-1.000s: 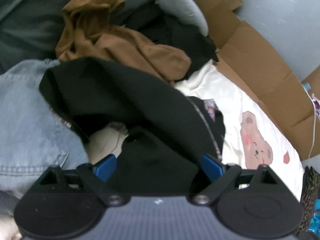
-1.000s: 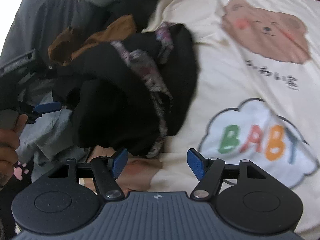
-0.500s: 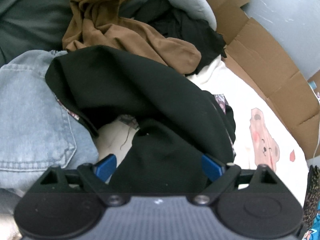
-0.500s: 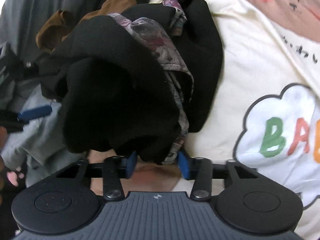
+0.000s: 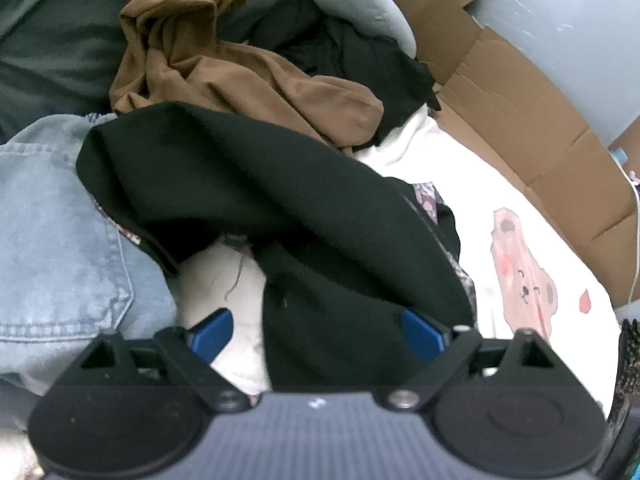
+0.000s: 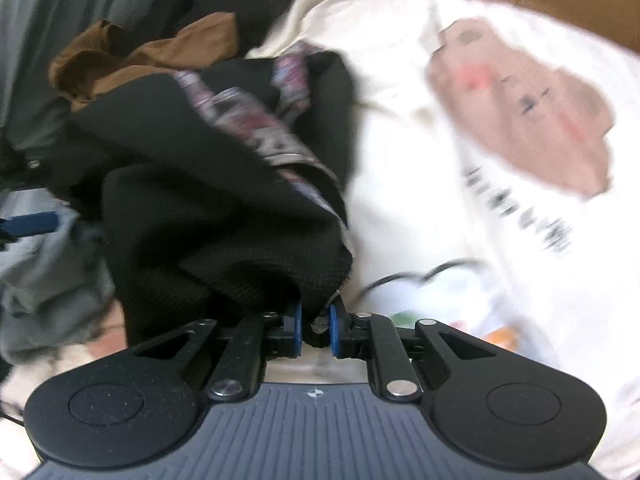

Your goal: Fold clothes

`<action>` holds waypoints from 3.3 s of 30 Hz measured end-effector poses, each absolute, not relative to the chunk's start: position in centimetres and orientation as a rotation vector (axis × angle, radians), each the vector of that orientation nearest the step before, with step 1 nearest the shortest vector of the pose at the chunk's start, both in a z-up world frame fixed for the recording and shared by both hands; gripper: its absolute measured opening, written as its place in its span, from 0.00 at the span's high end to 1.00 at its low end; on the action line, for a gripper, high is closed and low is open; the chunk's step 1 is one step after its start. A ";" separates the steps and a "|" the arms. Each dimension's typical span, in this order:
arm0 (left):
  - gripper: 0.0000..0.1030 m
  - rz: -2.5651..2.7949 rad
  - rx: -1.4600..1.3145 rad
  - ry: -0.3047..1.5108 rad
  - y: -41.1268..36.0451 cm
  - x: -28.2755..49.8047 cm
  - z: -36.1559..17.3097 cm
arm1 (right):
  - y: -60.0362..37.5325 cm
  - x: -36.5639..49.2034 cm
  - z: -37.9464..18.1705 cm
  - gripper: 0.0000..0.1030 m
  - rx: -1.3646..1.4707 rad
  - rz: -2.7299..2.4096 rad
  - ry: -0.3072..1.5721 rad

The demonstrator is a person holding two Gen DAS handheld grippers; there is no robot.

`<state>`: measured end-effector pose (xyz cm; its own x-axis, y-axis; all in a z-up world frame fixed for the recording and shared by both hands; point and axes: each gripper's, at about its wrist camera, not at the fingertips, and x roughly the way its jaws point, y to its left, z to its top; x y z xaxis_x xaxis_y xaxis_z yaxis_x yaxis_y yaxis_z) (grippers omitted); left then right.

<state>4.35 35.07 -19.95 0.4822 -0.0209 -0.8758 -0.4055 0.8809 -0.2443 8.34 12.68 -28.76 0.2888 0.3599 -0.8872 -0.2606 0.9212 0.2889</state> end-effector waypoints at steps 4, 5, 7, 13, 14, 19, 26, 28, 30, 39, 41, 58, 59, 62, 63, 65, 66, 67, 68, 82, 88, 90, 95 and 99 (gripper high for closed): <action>0.10 0.235 -0.407 1.053 34.0 5.0 -19.5 | 10.6 10.8 -28.5 0.89 -0.062 0.441 1.219; 0.09 0.233 -0.399 1.052 33.8 5.1 -19.5 | 10.0 11.3 -28.4 0.89 -0.095 0.453 1.218; 0.09 0.230 -0.389 1.051 33.4 5.4 -19.4 | 9.0 12.4 -27.9 0.89 -0.154 0.465 1.206; 0.09 0.228 -0.369 1.053 32.2 6.4 -19.6 | 6.0 14.6 -26.4 0.89 -0.256 0.443 1.139; 0.09 0.222 -0.364 1.050 31.9 6.7 -19.5 | 5.9 15.2 -26.2 0.89 -0.272 0.436 1.125; 0.09 0.188 -0.296 1.021 30.5 8.2 -18.6 | 3.4 17.5 -24.9 0.90 -0.323 0.383 1.064; 0.09 0.182 -0.261 1.007 29.2 9.5 -18.7 | 0.2 19.9 -23.3 0.90 -0.362 0.309 1.010; 0.09 0.179 -0.262 1.019 29.1 9.7 -19.1 | -0.4 20.6 -22.8 0.90 -0.366 0.290 0.997; 0.09 0.177 -0.261 1.029 28.9 9.8 -19.5 | -1.0 21.3 -22.4 0.90 -0.371 0.272 0.982; 0.09 0.197 -0.249 1.036 28.5 9.9 -20.4 | -3.4 22.4 -22.8 0.82 -0.342 0.229 0.954; 0.08 0.189 -0.235 1.032 28.2 9.9 -20.5 | -4.0 22.0 -23.2 0.77 -0.320 0.214 0.969; 0.08 0.179 -0.182 1.038 27.3 11.5 -22.0 | -5.5 21.5 -24.0 0.55 0.059 0.189 1.051; 0.08 0.175 -0.183 1.036 27.4 11.7 -22.2 | -5.3 21.6 -24.0 0.55 0.073 0.193 1.055; 0.08 0.145 -0.177 1.015 27.3 12.6 -22.4 | -4.5 21.9 -24.3 0.54 0.115 0.207 1.066; 0.08 0.141 -0.167 1.004 27.3 13.0 -22.5 | -4.2 21.9 -24.3 0.54 0.123 0.211 1.069; 0.08 0.137 -0.150 0.989 27.3 13.8 -22.7 | -3.6 21.8 -24.3 0.54 0.135 0.216 1.074; 0.09 0.125 -0.159 0.982 27.3 14.1 -22.7 | -3.5 21.7 -24.3 0.54 0.139 0.219 1.078; 0.09 0.111 -0.170 0.975 27.3 14.4 -22.7 | -3.4 21.5 -24.1 0.54 0.137 0.221 1.082; 0.09 0.096 -0.181 0.968 27.3 14.7 -22.7 | -3.3 21.4 -24.0 0.54 0.133 0.223 1.086; 0.21 -0.113 -0.149 0.927 25.3 17.9 -24.4 | -5.5 16.1 -20.9 0.48 0.096 0.272 1.105; 0.47 -0.151 -0.191 0.958 25.2 17.4 -25.2 | -7.5 12.8 -22.2 0.47 0.158 0.255 1.076; 0.61 -0.155 -0.191 0.967 25.1 17.1 -25.1 | -7.8 11.8 -22.9 0.47 0.178 0.263 1.073; 0.91 -0.174 -0.244 0.968 24.4 15.1 -24.0 | -8.6 11.2 -24.5 0.47 0.314 0.284 1.110; 0.95 -0.205 -0.284 0.971 23.1 12.9 -23.0 | -7.9 10.9 -24.6 0.47 0.348 0.332 1.097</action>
<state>12.86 23.13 -22.96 0.5495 -0.2969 -0.7810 0.0446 0.9438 -0.3274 10.90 -7.87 -24.59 0.4177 0.4276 -0.8017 -0.0889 0.8973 0.4323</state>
